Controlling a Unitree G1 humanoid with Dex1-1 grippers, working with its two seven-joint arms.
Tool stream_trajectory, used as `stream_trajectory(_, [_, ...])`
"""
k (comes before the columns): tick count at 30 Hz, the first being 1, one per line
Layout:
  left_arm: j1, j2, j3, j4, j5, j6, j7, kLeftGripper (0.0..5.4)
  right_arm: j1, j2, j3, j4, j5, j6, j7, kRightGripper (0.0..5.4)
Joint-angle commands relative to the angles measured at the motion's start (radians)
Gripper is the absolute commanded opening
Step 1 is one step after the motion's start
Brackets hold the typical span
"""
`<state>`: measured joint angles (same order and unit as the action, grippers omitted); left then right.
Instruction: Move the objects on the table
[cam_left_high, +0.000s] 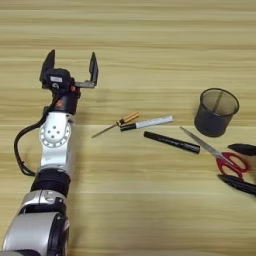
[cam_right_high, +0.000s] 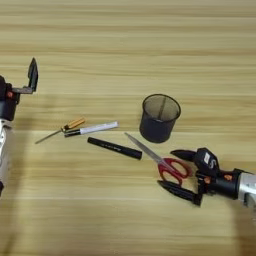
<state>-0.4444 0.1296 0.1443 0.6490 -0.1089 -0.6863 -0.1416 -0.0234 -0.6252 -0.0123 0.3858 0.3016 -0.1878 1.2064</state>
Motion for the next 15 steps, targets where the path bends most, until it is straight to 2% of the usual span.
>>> stream_trajectory(1, [-0.011, 0.002, -0.002, -0.001, 0.008, -0.01, -0.001, 5.4, -0.004, -0.003, -0.036, -0.063, 0.044, 0.004, 0.006, 5.38])
stream_trajectory(7, [-0.003, 0.002, -0.003, -0.016, 0.007, -0.006, -0.002, 5.4, 0.011, 0.001, -0.09, -0.171, 0.147, 0.038, 0.017, 5.38])
stream_trajectory(15, [0.002, 0.001, -0.004, -0.025, 0.008, -0.005, 0.0, 5.4, 0.004, 0.034, -0.193, -0.349, 0.346, 0.118, -0.013, 5.38])
